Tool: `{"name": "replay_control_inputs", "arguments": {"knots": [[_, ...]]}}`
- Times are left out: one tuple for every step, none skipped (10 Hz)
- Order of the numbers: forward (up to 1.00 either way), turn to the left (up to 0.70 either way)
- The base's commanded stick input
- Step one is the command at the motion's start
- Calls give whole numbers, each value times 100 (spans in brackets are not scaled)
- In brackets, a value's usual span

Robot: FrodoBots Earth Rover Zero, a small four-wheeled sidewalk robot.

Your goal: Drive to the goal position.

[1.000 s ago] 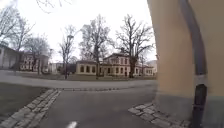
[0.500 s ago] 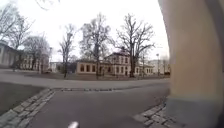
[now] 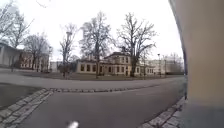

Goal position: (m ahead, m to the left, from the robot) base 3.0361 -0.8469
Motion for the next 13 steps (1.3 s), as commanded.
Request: {"name": "replay_control_inputs", "arguments": {"knots": [[0,70],[0,70],[0,70],[0,70],[0,70],[0,70],[0,70],[0,70],[0,70],[0,0],[0,0],[0,0],[0,0]]}}
